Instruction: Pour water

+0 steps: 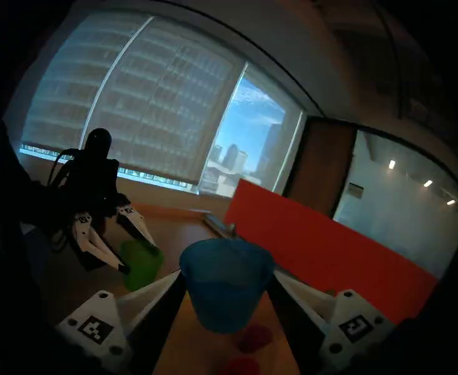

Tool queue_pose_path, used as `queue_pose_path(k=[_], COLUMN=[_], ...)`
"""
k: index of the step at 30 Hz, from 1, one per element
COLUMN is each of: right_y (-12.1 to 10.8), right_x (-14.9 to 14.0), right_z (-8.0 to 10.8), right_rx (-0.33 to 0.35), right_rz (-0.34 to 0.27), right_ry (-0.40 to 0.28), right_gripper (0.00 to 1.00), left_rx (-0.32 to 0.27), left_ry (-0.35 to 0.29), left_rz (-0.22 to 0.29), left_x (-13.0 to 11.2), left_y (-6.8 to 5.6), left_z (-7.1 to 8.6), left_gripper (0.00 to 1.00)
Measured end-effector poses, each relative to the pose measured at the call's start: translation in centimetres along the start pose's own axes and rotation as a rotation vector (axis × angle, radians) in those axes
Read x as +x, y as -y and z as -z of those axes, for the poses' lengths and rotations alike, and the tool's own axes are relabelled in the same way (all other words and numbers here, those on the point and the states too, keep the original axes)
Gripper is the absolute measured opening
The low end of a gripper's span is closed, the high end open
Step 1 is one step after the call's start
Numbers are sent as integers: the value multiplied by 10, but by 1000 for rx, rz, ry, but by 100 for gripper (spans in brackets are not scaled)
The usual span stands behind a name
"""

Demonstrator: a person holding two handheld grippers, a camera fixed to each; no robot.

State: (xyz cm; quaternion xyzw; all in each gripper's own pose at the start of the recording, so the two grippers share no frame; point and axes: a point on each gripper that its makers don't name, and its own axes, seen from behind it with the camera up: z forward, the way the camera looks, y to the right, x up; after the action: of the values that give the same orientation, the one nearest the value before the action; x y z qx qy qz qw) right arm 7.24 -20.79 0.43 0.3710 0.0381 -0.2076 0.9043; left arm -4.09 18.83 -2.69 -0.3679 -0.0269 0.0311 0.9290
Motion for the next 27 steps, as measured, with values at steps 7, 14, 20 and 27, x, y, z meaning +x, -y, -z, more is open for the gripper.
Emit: queue_pose_path(k=[7, 14, 20, 27], right_y=[-1, 1, 3, 3], right_x=[11, 21, 27, 34], right_z=[0, -2, -6, -12], right_rx=[-8, -8, -7, -14], right_rz=[64, 133, 204, 267], right_ry=[-11, -21, -23, -18], right_gripper=[89, 89, 89, 89], left_rx=[-14, -25, -37, -53], left_ry=[-2, -2, -2, -10], left_rz=[-11, -18, -23, -21], left_x=[-1, -3, -5, -4], left_y=[-7, -13, -19, -24], left_z=[-2, -4, -6, -8], left_gripper=[89, 89, 89, 89])
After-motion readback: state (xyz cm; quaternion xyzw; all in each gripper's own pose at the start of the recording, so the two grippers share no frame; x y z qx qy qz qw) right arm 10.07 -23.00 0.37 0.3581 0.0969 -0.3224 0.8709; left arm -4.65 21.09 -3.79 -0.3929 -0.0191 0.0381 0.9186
